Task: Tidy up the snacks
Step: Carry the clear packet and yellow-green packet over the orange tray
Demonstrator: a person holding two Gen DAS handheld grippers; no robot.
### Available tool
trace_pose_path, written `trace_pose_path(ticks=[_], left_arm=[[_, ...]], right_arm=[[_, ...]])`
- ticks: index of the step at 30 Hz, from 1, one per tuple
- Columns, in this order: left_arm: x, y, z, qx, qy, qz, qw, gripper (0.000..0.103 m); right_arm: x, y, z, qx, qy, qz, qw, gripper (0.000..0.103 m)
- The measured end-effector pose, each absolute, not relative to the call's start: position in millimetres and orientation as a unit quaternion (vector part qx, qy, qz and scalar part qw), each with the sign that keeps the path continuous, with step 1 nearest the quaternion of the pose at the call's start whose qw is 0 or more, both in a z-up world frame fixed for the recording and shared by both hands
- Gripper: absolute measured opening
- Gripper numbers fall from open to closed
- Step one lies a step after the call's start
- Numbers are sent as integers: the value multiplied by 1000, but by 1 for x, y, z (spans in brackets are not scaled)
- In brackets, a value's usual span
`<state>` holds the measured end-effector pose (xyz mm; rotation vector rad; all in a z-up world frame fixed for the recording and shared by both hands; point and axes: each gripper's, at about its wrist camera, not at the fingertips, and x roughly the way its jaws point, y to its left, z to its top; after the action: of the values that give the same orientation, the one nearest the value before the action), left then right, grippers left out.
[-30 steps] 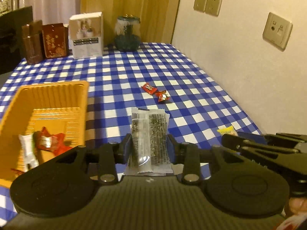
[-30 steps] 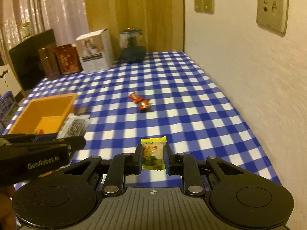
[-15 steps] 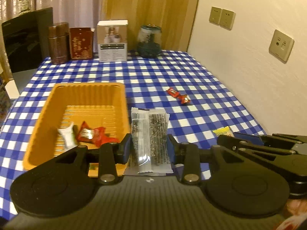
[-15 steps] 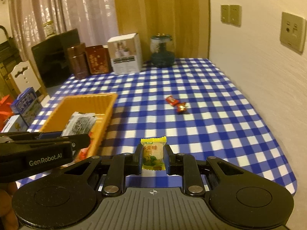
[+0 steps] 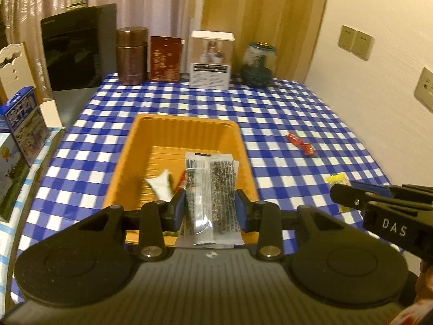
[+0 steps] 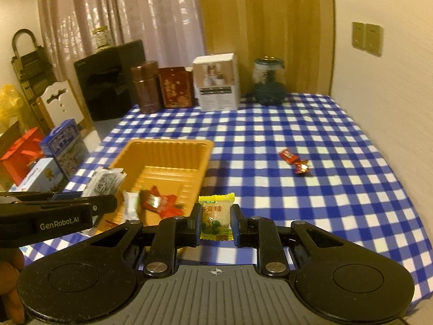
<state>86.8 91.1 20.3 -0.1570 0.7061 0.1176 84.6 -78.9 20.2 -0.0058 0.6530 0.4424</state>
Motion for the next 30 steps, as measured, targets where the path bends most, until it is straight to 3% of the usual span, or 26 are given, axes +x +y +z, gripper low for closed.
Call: trace_pose_path(ticks=[30], left_arm=[[117,160,-4,-109,369,77,920,35]], right_arm=[[128,-25,-3,15,345,252,904,22]])
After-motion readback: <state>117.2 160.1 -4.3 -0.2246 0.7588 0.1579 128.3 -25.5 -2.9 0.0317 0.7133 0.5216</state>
